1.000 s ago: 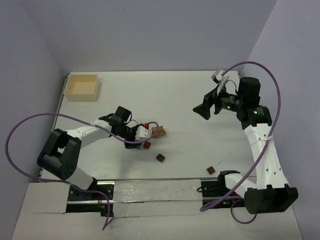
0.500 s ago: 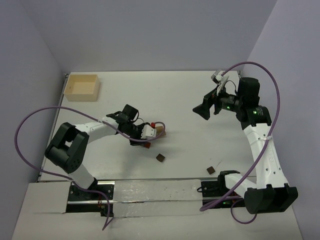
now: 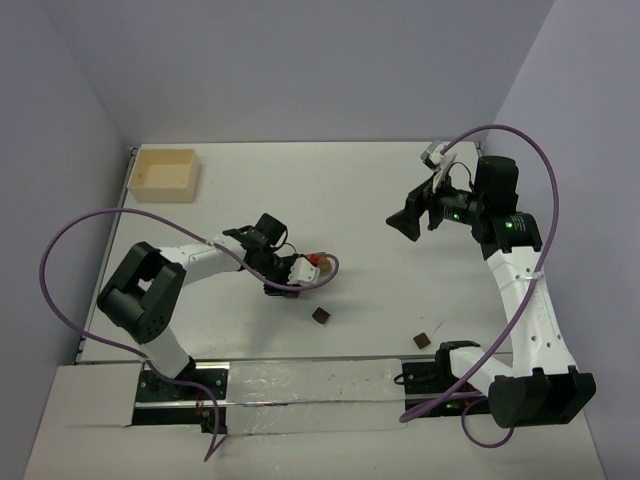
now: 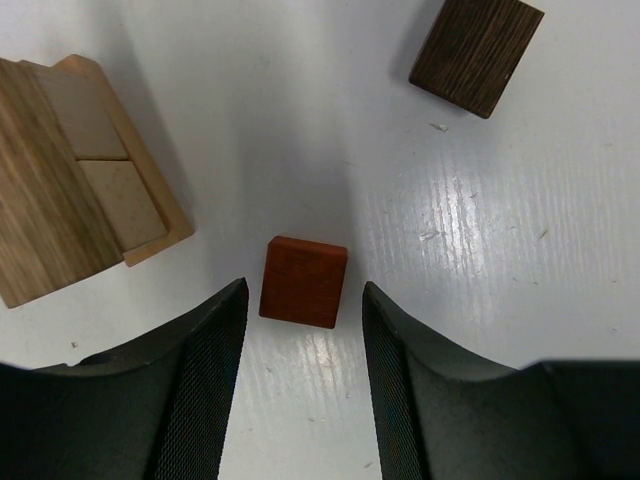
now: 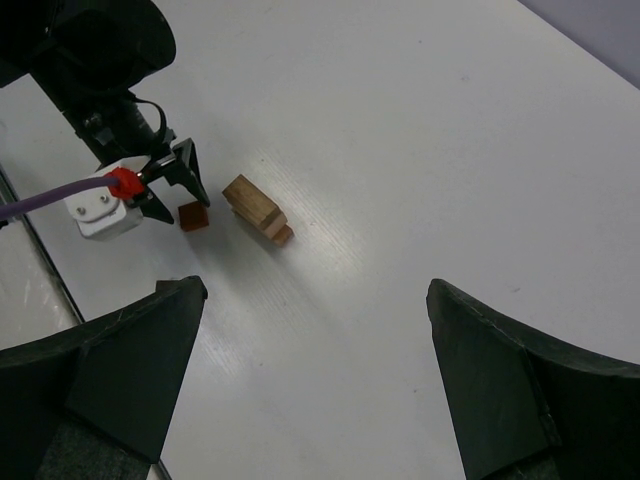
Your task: Build the wood block tower
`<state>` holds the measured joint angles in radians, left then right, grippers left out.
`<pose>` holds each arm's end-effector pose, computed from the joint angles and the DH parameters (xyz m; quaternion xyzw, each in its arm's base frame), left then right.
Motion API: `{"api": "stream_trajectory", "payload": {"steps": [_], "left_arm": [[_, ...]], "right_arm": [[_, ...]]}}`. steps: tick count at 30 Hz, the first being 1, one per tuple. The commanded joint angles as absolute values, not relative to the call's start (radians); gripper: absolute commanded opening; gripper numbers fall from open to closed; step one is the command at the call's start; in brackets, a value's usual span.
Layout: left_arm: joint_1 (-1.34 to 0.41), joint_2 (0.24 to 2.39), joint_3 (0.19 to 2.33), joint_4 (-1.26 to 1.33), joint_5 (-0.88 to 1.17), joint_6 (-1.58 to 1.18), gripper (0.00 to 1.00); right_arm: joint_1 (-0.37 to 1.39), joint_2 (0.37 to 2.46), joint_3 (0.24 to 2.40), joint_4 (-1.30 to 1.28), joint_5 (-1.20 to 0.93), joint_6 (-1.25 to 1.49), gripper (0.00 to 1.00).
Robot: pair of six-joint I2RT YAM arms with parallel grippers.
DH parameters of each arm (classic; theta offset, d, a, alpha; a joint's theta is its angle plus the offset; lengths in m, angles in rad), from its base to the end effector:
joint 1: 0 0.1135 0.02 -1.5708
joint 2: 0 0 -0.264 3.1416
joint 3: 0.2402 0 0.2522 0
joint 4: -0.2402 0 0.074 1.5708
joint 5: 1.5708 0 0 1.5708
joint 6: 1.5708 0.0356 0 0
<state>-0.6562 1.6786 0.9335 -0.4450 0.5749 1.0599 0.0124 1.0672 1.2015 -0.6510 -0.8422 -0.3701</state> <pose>0.2320 -0.2031 0.1575 0.7475 0.5752 -0.2364 0.2336 0.2119 0.0292 0.3887 -0.3518 0.7353 0.2660 0.5146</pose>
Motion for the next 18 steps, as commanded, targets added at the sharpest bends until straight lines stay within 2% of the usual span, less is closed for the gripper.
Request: {"api": "stream_trajectory", "payload": {"steps": [1,8,12,18], "left_arm": [[-0.673,1.69,0.969,-0.471,0.575,1.089,0.55],[-0.697,1.694,0.96,-0.481,0.552,1.092,0.52],[-0.7,1.688,0.956,-0.482,0.549,1.081,0.39],[-0.703,1.622,0.927,-0.495,0.558,1.043,0.28]], "right_arm": [[0.008,1.058,1.201,-0.637,-0.841,-0.388,1.0],[0.008,1.057,1.202,-0.643,-0.838,-0.397,1.0],[0.008,1.055,1.201,-0.641,-0.839,-0.4,1.0],[0.006,1.057,1.203,-0.642,-0.841,-0.404,1.0]]}}
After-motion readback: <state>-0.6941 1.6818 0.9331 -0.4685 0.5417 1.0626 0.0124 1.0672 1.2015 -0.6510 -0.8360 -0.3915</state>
